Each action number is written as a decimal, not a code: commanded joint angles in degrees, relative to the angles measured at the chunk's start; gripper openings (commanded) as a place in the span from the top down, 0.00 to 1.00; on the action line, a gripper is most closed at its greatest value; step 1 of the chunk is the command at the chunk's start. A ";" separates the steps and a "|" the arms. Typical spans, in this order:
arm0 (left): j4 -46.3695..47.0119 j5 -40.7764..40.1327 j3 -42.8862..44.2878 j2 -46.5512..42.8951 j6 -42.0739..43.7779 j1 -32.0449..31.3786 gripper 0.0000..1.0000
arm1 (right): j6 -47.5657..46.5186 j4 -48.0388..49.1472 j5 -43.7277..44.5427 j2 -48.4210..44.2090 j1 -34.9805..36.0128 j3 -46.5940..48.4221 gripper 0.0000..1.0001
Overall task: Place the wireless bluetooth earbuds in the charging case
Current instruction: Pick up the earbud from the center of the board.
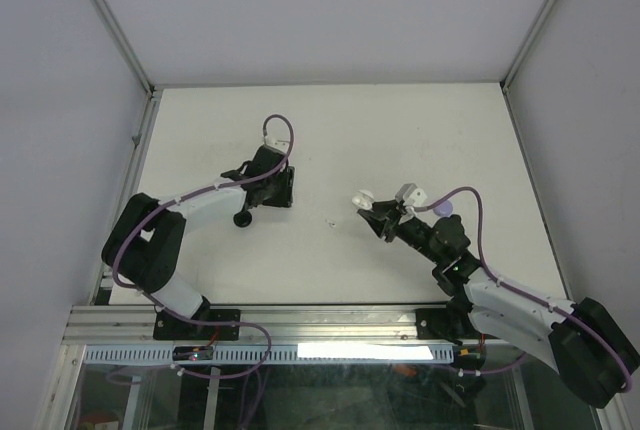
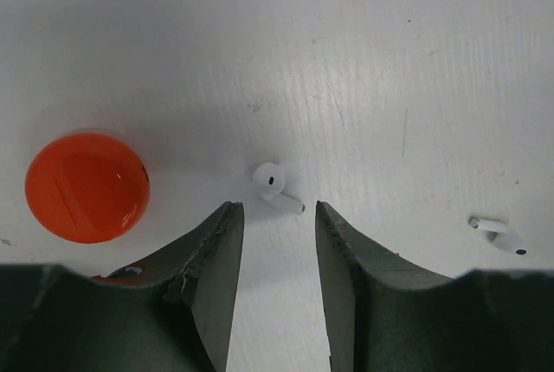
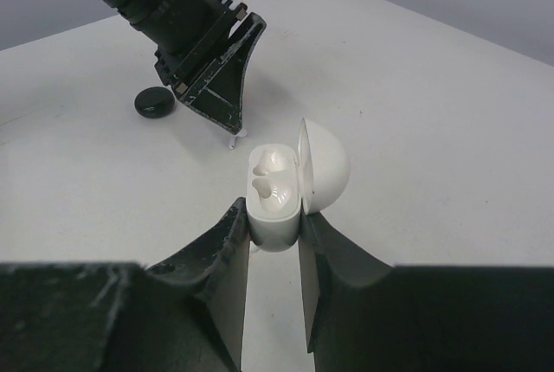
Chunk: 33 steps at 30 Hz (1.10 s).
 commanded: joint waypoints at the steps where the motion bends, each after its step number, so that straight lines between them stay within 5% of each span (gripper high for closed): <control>1: -1.51 -2.34 4.05 1.54 3.55 -0.31 0.60 | 0.42 5.40 0.89 -0.32 -0.18 -0.19 0.88; 33: -10.68 -1.01 12.68 11.57 11.33 -1.63 0.71 | 0.51 4.57 -3.60 2.18 -0.20 1.17 0.87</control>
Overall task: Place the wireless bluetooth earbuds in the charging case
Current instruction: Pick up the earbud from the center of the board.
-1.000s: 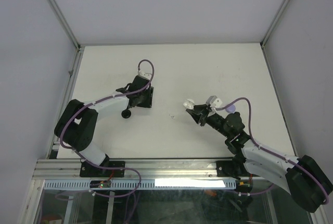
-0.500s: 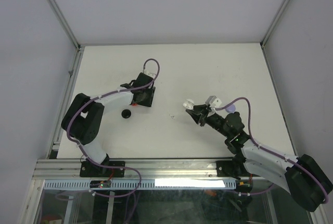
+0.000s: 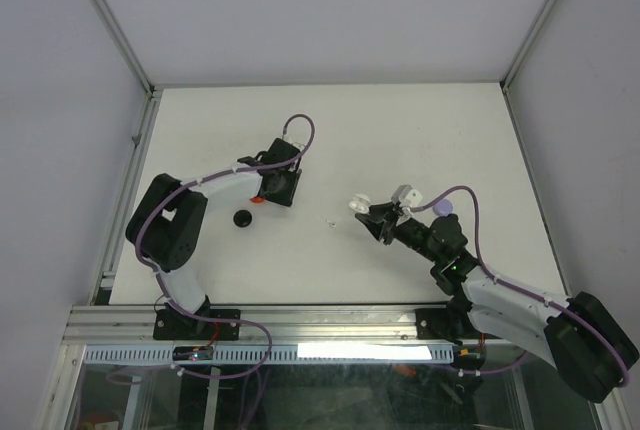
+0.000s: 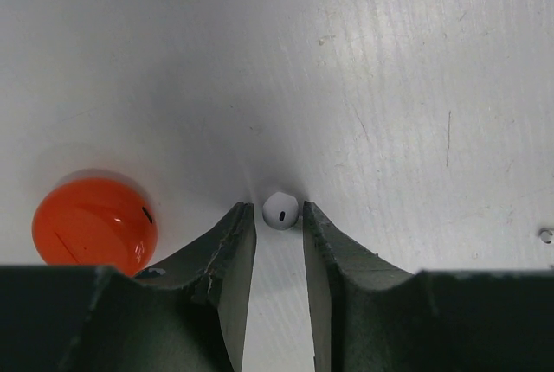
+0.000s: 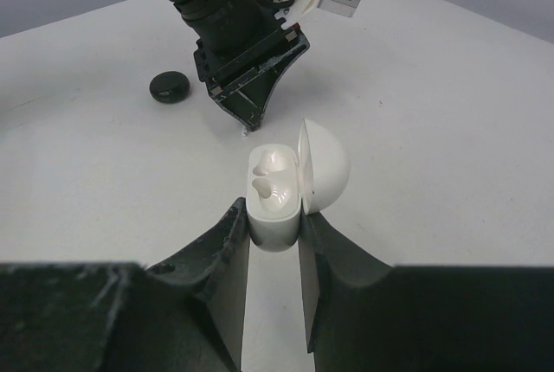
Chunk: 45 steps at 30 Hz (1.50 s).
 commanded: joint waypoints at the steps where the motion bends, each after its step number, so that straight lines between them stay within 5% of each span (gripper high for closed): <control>1: -1.31 0.23 2.25 1.09 1.93 -0.85 0.71 | 0.31 3.65 -0.89 -0.11 -0.12 1.57 0.87; 11: -2.79 -0.75 2.67 -0.22 1.50 -1.77 0.80 | 0.46 2.35 -3.09 0.49 -0.09 2.92 0.87; 26: 1.77 -12.44 3.03 -14.36 1.64 -8.85 0.85 | -4.15 6.70 1.19 4.95 4.09 5.40 0.87; 37: 9.35 -22.32 0.98 -26.99 4.29 -17.41 0.86 | -8.34 15.02 6.55 10.23 6.38 7.71 0.87; 45: 23.23 -29.51 -5.33 -31.34 11.51 -26.14 0.86 | -9.01 18.26 9.70 12.05 7.64 8.83 0.88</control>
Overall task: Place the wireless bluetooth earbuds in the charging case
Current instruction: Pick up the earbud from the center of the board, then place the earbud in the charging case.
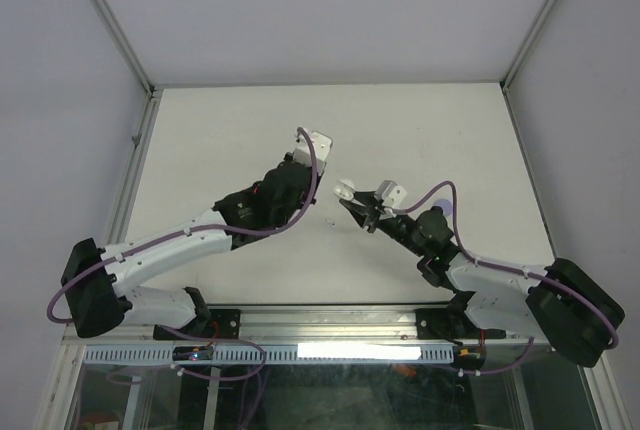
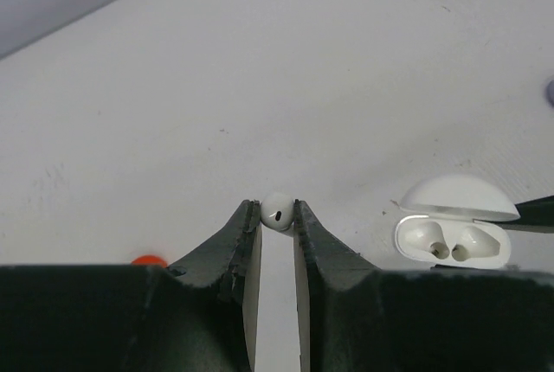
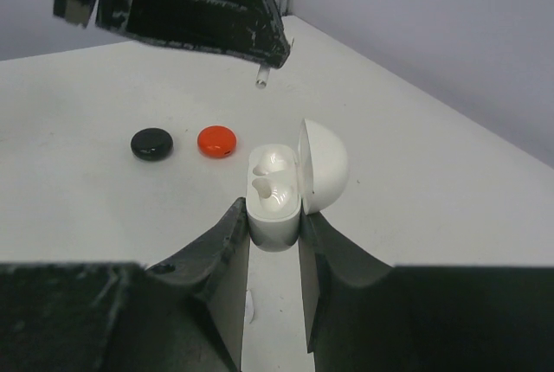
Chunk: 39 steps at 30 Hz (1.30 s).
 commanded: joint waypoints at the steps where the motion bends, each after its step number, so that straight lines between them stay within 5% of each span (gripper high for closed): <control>1: 13.05 -5.92 -3.98 -3.46 7.75 -4.25 0.86 | -1.36 6.56 3.54 0.28 1.05 2.93 0.88; 9: 25.78 -6.53 -10.00 -5.45 17.98 -9.40 0.86 | 0.51 2.41 5.35 -1.00 2.32 4.90 0.88; 18: 38.84 1.93 -18.07 -9.29 25.21 -10.06 0.87 | 1.39 0.05 5.96 -2.73 2.62 5.51 0.88; 39: 40.42 3.47 -17.10 -4.32 28.86 -10.98 0.88 | 1.06 -0.04 4.80 -3.88 3.44 5.47 0.88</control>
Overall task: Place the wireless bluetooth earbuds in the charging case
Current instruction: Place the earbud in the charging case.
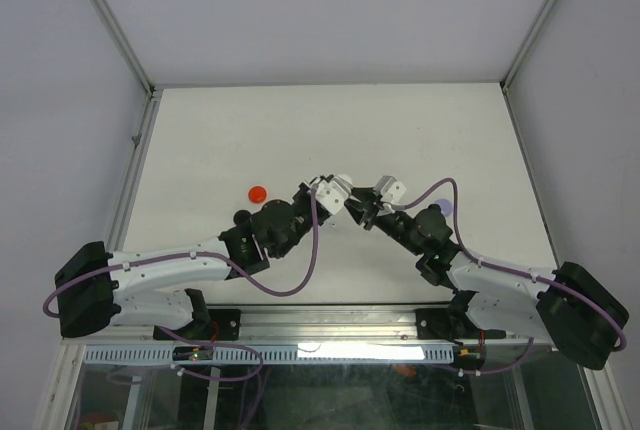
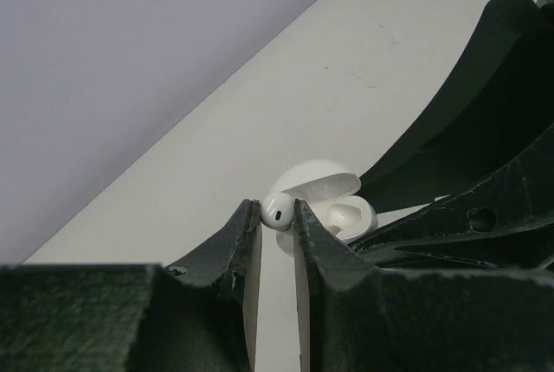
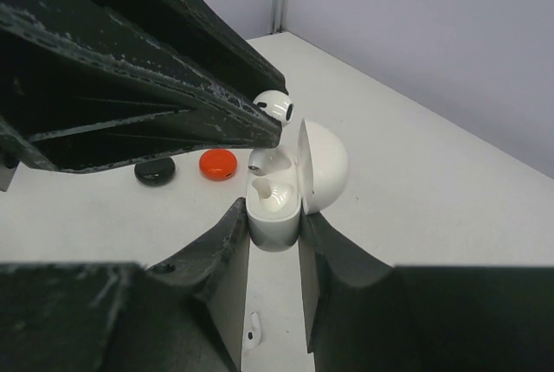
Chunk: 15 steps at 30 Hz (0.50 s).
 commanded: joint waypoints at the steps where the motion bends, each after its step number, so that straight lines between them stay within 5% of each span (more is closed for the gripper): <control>1: 3.38 0.33 1.44 0.68 2.11 -0.74 0.88 | 0.12 3.05 -0.06 -2.07 0.44 2.16 0.88; 15: 1.80 0.28 0.95 0.33 3.04 -2.42 0.87 | -0.06 2.51 1.16 -2.77 0.44 1.91 0.88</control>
